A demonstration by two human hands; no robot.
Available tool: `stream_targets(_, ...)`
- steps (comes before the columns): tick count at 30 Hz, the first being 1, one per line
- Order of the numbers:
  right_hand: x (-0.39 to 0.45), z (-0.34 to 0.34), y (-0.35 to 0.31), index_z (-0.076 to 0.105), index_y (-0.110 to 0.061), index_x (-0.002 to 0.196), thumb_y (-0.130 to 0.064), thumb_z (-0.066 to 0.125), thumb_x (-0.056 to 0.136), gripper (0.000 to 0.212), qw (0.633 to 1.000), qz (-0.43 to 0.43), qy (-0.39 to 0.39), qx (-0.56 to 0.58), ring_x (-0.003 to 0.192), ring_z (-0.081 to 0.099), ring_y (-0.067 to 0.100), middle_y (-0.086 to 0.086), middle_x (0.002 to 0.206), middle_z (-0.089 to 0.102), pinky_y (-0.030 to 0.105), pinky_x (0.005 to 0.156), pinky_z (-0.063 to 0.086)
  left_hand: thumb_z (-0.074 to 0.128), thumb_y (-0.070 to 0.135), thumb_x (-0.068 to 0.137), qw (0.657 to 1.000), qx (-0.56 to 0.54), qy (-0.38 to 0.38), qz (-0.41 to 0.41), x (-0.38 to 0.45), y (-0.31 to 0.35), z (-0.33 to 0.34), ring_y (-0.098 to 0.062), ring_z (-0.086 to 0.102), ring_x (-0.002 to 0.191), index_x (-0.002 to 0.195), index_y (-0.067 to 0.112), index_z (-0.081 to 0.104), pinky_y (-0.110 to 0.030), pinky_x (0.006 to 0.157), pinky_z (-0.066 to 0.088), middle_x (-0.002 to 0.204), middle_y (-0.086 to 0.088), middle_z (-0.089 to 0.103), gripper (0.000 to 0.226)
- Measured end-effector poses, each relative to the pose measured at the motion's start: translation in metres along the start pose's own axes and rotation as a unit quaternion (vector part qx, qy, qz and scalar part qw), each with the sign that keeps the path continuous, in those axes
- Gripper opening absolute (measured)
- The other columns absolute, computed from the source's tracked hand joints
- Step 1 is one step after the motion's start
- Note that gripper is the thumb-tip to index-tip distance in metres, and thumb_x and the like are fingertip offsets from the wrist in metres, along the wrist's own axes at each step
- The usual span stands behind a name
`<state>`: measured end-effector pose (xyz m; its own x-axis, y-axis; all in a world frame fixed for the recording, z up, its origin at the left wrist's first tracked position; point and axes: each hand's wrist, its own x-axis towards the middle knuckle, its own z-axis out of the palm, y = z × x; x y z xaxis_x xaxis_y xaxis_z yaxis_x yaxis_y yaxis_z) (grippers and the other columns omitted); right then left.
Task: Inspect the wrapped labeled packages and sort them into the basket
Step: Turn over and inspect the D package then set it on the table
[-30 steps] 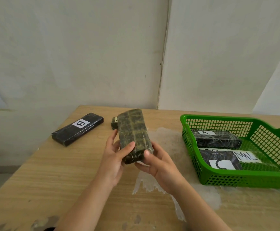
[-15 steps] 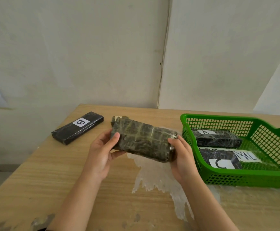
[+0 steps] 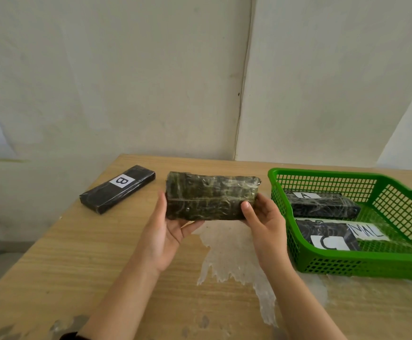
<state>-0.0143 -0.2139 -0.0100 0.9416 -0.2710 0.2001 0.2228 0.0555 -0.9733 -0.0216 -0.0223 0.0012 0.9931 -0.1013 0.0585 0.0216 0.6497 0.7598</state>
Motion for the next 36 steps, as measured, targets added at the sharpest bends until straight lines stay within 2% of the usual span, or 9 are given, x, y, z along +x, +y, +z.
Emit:
stream_targets(4, 0.001, -0.002, 0.0, 0.054, -0.018, 0.129, -0.027, 0.066, 0.087, 0.045, 0.976, -0.096, 0.076, -0.18, 0.118, 0.049, 0.007, -0.003, 0.129, 0.05, 0.024, 0.098, 0.043, 0.052, 0.051, 0.084, 0.997, 0.032, 0.014, 0.065, -0.002, -0.012, 0.008, -0.035, 0.063, 0.112, 0.118, 0.011, 0.062, -0.044, 0.087, 0.056, 0.119, -0.021, 0.066, 0.054)
stream_targets(9, -0.013, 0.01, 0.0, 0.055, -0.027, 0.128, -0.061, 0.055, 0.082, 0.056, 0.948, -0.183, -0.001, -0.259, 0.128, 0.04, 0.003, -0.013, 0.135, 0.043, 0.018, 0.1, 0.034, 0.076, 0.051, 0.069, 0.988, 0.081, -0.012, 0.131, -0.004, -0.016, 0.01, -0.031, 0.064, 0.111, 0.106, 0.01, 0.073, -0.037, 0.085, 0.056, 0.114, -0.018, 0.07, 0.055)
stream_targets(14, -0.027, 0.022, 0.004, 0.041, -0.016, 0.143, -0.067, 0.059, 0.076, 0.086, 0.98, -0.097, -0.166, -0.045, 0.128, 0.053, 0.012, 0.0, 0.139, 0.055, 0.036, 0.103, 0.047, 0.077, 0.029, 0.073, 0.965, 0.199, -0.035, 0.167, -0.006, -0.027, 0.011, -0.024, 0.055, 0.124, 0.107, 0.021, 0.074, -0.04, 0.1, 0.047, 0.123, -0.005, 0.067, 0.036)
stream_targets(18, -0.027, 0.02, -0.002, 0.052, -0.012, 0.132, -0.048, 0.069, 0.079, 0.067, 0.981, -0.084, -0.171, 0.035, 0.116, 0.062, 0.02, 0.005, 0.123, 0.067, 0.036, 0.091, 0.054, 0.069, 0.009, 0.081, 0.957, 0.224, -0.068, 0.174, -0.008, -0.031, 0.014, -0.014, 0.055, 0.125, 0.104, 0.019, 0.074, -0.026, 0.092, 0.051, 0.126, 0.003, 0.065, 0.026)
stream_targets(22, -0.026, 0.02, -0.004, 0.063, -0.018, 0.111, -0.023, 0.061, 0.085, 0.026, 0.988, -0.071, -0.118, 0.073, 0.092, 0.069, 0.016, -0.002, 0.098, 0.073, 0.037, 0.077, 0.058, 0.065, 0.012, 0.084, 0.943, 0.272, -0.059, 0.183, -0.008, -0.032, 0.013, -0.013, 0.056, 0.123, 0.106, 0.017, 0.073, -0.033, 0.093, 0.052, 0.127, 0.004, 0.064, 0.024)
stream_targets(24, -0.023, 0.018, -0.004, 0.066, -0.022, 0.103, -0.027, 0.062, 0.088, 0.017, 0.991, -0.059, -0.089, 0.084, 0.086, 0.068, 0.016, -0.003, 0.092, 0.072, 0.042, 0.075, 0.055, 0.066, 0.024, 0.086, 0.924, 0.322, 0.003, 0.208, -0.005, -0.027, 0.012, -0.008, 0.056, 0.121, 0.111, 0.024, 0.069, -0.034, 0.097, 0.05, 0.127, 0.009, 0.062, 0.025)
stream_targets(28, -0.014, 0.011, -0.003, 0.067, -0.021, 0.092, -0.02, 0.049, 0.096, 0.018, 0.997, -0.038, -0.039, 0.062, 0.086, 0.065, 0.018, 0.001, 0.089, 0.07, 0.044, 0.078, 0.054, 0.058, 0.036, 0.091, 0.875, 0.386, 0.168, 0.239, 0.002, -0.007, 0.002, 0.022, 0.047, 0.106, 0.124, 0.037, 0.051, 0.001, 0.08, 0.041, 0.137, 0.014, 0.049, 0.033)
stream_targets(32, -0.008, 0.007, -0.002, 0.063, -0.018, 0.081, -0.021, 0.045, 0.099, 0.026, 0.995, -0.01, -0.034, 0.098, 0.075, 0.062, 0.009, -0.007, 0.076, 0.067, 0.031, 0.072, 0.05, 0.065, 0.044, 0.079, 0.936, 0.284, 0.141, 0.152, 0.01, 0.004, -0.014, -0.008, 0.064, 0.109, 0.12, 0.024, 0.06, -0.022, 0.087, 0.054, 0.121, 0.005, 0.067, 0.046)
stream_targets(36, -0.006, 0.008, -0.001, 0.06, -0.013, 0.103, -0.026, 0.05, 0.095, 0.018, 0.99, 0.035, -0.049, 0.126, 0.089, 0.066, 0.014, -0.001, 0.093, 0.069, 0.04, 0.085, 0.054, 0.058, 0.024, 0.09, 0.954, 0.222, 0.129, 0.156, 0.01, 0.0, -0.009, -0.017, 0.072, 0.086, 0.099, 0.014, 0.063, -0.026, 0.063, 0.059, 0.094, -0.006, 0.073, 0.014)
